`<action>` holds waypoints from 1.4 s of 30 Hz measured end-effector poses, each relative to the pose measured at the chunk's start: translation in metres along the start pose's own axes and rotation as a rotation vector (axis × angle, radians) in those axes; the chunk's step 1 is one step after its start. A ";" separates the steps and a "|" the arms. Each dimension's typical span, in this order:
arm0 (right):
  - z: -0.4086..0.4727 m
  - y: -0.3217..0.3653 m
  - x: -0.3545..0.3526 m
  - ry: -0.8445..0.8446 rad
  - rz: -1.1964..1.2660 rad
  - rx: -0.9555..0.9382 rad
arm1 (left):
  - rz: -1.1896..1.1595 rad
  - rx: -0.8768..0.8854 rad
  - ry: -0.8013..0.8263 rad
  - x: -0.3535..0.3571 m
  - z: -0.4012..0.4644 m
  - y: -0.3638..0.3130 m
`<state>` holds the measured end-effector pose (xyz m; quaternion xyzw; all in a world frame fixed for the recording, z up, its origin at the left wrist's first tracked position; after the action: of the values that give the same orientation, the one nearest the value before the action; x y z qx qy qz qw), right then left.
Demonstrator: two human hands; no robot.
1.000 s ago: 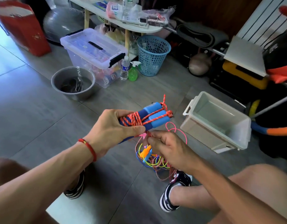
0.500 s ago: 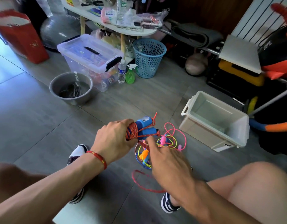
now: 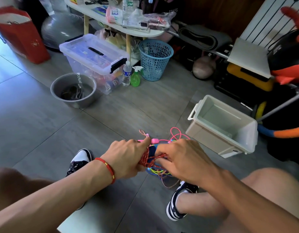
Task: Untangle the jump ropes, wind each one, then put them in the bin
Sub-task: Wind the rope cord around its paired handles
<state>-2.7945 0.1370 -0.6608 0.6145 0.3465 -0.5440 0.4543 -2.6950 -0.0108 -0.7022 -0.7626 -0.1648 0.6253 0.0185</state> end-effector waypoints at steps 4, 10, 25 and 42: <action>0.008 -0.003 -0.005 0.075 0.161 0.082 | -0.064 0.112 0.049 0.001 -0.005 -0.005; 0.017 -0.017 -0.016 0.194 0.331 0.126 | -0.199 0.236 0.006 -0.007 -0.012 -0.012; 0.023 -0.063 -0.003 0.538 0.773 0.070 | -0.348 0.413 -0.168 -0.020 -0.024 -0.020; -0.007 -0.009 0.067 0.021 0.739 0.416 | -1.287 -0.327 0.011 -0.002 0.012 0.033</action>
<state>-2.7890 0.1424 -0.7282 0.7815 -0.0097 -0.3967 0.4814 -2.6990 -0.0444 -0.7101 -0.5082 -0.6800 0.4525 0.2732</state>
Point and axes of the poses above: each hand's wrist, its own z-axis towards the middle knuckle, its own x-axis out of the palm, y = z × x, the point moved 2 cm from there along z, towards the middle knuckle
